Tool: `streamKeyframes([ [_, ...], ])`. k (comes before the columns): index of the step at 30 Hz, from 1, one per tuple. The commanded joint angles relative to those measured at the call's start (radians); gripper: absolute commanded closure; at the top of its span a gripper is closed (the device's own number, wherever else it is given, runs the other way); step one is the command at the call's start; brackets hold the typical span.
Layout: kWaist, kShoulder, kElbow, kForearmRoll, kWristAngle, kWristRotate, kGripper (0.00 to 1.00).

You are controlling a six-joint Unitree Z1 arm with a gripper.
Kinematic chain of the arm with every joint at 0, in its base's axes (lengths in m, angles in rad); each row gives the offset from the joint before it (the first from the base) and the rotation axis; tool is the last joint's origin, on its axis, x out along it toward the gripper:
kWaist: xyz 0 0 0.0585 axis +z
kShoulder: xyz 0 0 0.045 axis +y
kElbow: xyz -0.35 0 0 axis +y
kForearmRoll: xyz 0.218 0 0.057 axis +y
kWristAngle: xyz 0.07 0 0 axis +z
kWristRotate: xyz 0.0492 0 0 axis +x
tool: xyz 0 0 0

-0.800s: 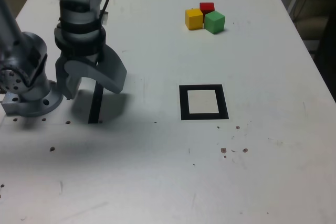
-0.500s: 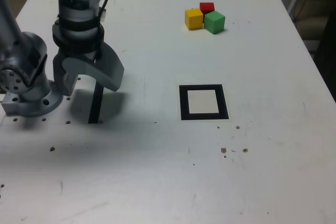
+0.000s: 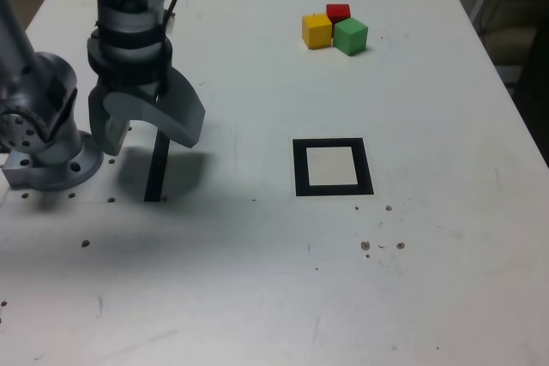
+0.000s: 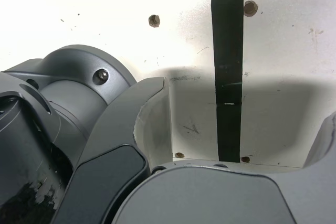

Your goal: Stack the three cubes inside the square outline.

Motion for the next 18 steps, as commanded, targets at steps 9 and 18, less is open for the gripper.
streamKeyframes([
  [9,0.017,-0.002,-0.107,0.095,0.034,0.021,0.01],
  [18,0.138,0.010,-0.190,0.117,0.038,0.136,0.01],
])
